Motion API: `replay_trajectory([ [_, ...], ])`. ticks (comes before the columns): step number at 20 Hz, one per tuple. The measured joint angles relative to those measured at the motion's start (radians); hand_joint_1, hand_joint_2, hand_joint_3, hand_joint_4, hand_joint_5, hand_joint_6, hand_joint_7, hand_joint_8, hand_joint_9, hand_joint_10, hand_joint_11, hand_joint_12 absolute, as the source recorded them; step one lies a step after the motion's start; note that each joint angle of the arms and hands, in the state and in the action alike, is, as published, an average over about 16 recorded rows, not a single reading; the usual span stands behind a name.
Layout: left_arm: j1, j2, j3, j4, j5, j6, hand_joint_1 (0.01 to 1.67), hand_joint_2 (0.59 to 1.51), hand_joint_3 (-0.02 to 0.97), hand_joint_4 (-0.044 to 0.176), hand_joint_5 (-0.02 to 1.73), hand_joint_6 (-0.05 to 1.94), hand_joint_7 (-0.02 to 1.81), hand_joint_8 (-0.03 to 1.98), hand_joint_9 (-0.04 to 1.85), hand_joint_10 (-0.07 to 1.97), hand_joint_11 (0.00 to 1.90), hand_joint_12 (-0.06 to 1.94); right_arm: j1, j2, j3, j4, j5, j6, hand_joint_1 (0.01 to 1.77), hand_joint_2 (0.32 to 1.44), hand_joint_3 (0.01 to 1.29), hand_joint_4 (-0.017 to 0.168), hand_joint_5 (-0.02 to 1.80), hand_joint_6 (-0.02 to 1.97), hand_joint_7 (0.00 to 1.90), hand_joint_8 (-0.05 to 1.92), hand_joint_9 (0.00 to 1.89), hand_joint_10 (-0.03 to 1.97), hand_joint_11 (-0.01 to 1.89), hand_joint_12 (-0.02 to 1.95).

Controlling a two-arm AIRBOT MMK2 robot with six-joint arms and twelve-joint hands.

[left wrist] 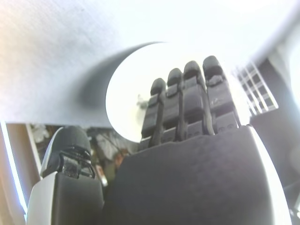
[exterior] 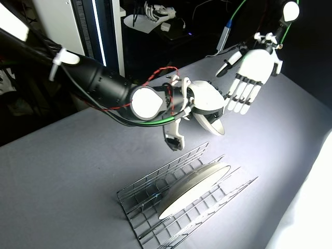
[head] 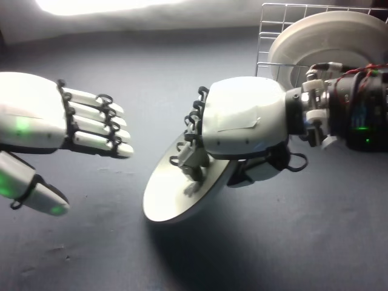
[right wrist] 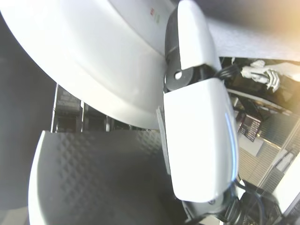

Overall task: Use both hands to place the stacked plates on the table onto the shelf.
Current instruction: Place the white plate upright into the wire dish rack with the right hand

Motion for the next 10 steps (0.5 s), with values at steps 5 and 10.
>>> replay_trajectory([
  [5, -0.06, 0.068, -0.021, 0.004, -0.021, -0.015, 0.01, 1.198, 0.011, 0.001, 0.12, 0.01, 0.13, 0.0, 0.11, 0.01, 0.02, 0.2, 0.028, 0.069, -0.059, 0.034, 0.004, 0.001, 1.31, 0.96, 0.01, -0.005, 0.94, 0.71, 1.04, 0.65, 1.01, 1.05, 0.86, 1.39],
  [10, -0.101, 0.121, -0.034, 0.007, -0.037, -0.026, 0.01, 1.197, 0.011, 0.001, 0.12, 0.01, 0.13, 0.0, 0.11, 0.01, 0.02, 0.21, 0.069, 0.124, -0.107, 0.087, 0.008, 0.006, 1.34, 0.97, 0.01, -0.002, 1.0, 0.75, 1.07, 0.72, 1.02, 1.07, 0.85, 1.4],
])
